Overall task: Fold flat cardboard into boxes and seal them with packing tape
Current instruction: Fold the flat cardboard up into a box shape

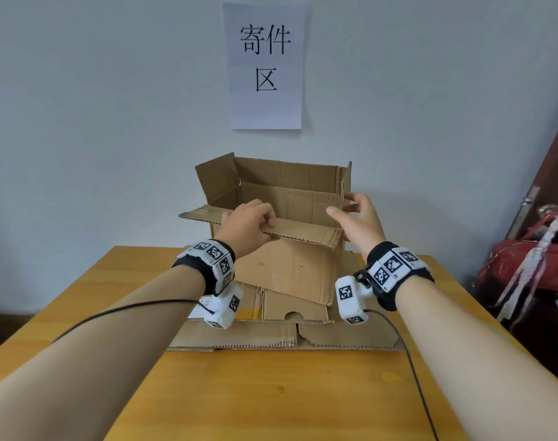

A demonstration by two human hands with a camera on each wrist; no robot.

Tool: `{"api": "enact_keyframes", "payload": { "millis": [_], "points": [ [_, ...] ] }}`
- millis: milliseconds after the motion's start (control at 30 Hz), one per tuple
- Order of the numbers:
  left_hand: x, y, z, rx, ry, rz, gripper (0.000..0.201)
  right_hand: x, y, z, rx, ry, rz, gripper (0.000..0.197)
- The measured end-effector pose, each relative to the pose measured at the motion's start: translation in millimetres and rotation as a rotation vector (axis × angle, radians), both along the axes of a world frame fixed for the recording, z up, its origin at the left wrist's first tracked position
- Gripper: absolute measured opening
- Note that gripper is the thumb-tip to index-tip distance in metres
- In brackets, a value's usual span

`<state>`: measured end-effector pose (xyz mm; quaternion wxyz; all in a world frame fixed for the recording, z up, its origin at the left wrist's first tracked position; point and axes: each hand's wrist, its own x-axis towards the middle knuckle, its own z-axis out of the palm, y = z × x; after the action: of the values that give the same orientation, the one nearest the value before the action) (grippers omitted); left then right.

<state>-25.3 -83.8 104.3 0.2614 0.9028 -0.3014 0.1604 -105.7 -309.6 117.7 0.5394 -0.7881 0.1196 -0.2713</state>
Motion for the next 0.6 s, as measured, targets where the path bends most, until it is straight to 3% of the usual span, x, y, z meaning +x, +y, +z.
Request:
{"api": "enact_keyframes", "payload": {
  "millis": [167, 267, 433, 600],
  "points": [
    [-6, -2, 0, 0.105, 0.112, -0.052, 0.040, -1, 8, -3, -0.017, 0.016, -0.066, 0.071],
    [-12, 0, 1, 0.239, 0.229, -0.133, 0.049, -2, 13, 3, -0.040, -0.061, -0.128, 0.061],
    [-6, -1, 10, 0.235, 0.222, -0.003, 0.015, -3, 16, 26, -0.105, -0.178, -0.118, 0.054],
    [3, -6, 9, 0.211, 0.167, 0.040, 0.073, -8, 28, 39, -0.333, -0.197, -0.113, 0.032]
  ]
}}
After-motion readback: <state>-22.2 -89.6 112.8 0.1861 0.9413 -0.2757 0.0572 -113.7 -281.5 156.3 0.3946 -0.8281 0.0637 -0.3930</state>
